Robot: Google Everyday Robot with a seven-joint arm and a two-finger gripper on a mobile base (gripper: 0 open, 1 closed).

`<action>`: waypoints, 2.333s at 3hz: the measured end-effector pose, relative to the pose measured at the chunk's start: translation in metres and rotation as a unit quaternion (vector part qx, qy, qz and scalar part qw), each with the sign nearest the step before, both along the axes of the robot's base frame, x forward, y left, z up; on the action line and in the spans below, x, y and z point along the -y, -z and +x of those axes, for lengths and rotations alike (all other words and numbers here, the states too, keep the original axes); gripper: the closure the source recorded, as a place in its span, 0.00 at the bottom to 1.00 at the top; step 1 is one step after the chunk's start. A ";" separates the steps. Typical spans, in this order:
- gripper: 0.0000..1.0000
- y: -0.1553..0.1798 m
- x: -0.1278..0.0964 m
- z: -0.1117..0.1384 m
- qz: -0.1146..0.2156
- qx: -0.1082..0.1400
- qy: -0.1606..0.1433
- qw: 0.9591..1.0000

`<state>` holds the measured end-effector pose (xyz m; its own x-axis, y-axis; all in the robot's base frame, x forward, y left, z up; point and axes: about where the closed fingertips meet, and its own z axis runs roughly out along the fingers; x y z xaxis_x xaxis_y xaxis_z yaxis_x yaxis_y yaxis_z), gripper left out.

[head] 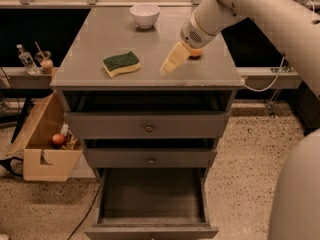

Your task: Place sponge into bottom drawer

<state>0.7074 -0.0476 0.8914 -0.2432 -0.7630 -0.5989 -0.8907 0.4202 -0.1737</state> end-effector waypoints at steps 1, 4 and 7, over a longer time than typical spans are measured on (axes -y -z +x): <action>0.00 0.018 -0.033 0.017 -0.002 -0.008 -0.009 1.000; 0.00 0.047 -0.102 0.050 0.008 -0.023 -0.031 0.999; 0.41 0.054 -0.134 0.052 0.027 -0.034 -0.040 0.998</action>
Offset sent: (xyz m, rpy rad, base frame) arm 0.0532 0.0995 -0.0473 -0.0052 0.0504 0.0459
